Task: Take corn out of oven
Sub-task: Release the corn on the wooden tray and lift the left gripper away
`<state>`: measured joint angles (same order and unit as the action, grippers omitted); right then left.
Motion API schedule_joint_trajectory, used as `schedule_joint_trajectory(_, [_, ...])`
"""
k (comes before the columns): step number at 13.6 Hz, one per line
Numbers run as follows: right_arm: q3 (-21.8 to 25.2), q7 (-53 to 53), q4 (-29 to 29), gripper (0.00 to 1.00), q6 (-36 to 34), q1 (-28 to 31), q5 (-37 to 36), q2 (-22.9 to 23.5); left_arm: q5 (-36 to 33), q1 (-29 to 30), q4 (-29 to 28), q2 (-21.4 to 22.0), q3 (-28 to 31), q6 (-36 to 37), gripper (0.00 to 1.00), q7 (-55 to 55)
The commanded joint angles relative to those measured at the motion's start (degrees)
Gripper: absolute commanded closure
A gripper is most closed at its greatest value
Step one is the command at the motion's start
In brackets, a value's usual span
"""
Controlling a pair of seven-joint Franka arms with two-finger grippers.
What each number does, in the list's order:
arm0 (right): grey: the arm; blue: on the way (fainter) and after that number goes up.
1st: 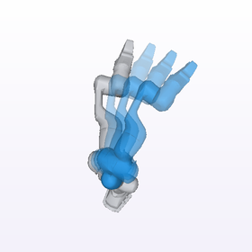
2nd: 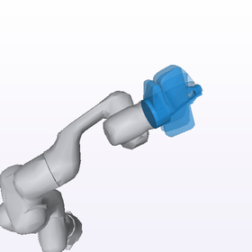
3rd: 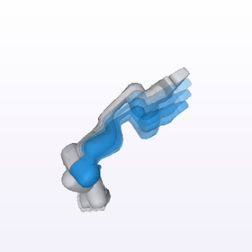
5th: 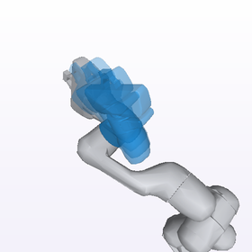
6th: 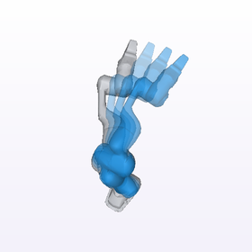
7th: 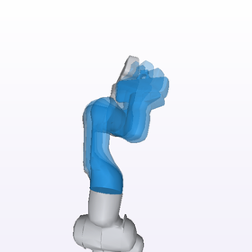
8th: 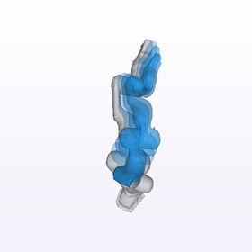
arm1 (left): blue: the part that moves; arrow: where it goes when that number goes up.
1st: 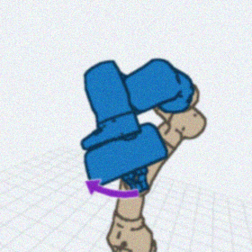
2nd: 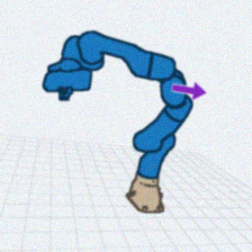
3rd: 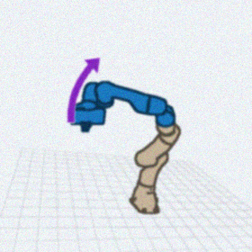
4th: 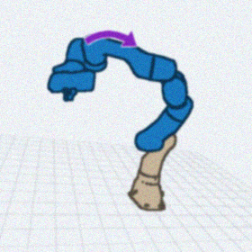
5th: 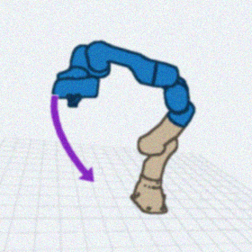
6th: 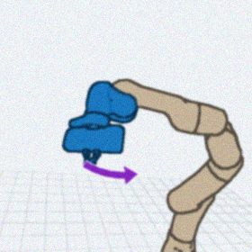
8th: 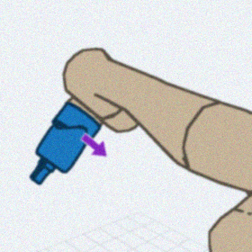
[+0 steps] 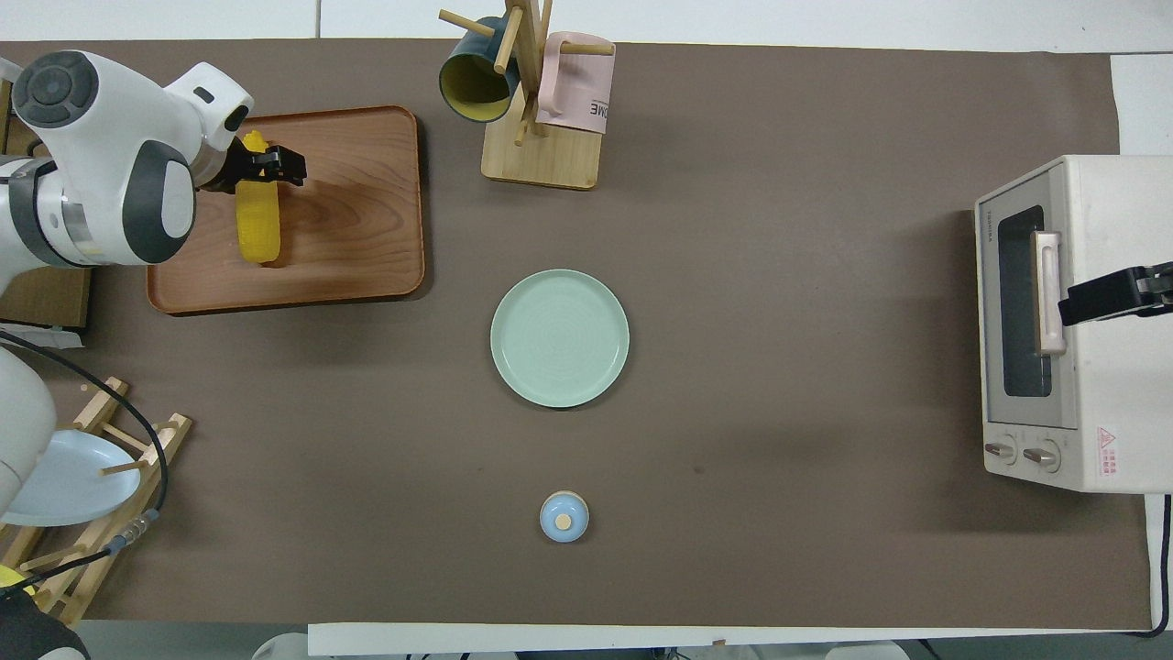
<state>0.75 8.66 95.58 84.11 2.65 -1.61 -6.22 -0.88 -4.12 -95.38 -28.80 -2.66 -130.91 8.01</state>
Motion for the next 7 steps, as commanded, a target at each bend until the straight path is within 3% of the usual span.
schedule_joint_trajectory(1, [-0.48,0.75,-2.59,0.0,-1.14,0.95,1.26,2.26,-1.4,1.65,-1.47,9.52,0.72,9.84,0.0,0.69])
schedule_joint_trajectory(5, [-0.13,0.49,-4.78,0.0,-2.37,1.21,1.17,3.41,-3.25,2.45,-0.42,21.39,1.87,28.21,0.0,-0.1])
schedule_joint_trajectory(7, [-0.04,0.22,-5.4,0.0,-2.11,1.04,0.47,3.94,-3.34,2.45,6.92,21.95,2.04,38.22,0.0,-3.94])
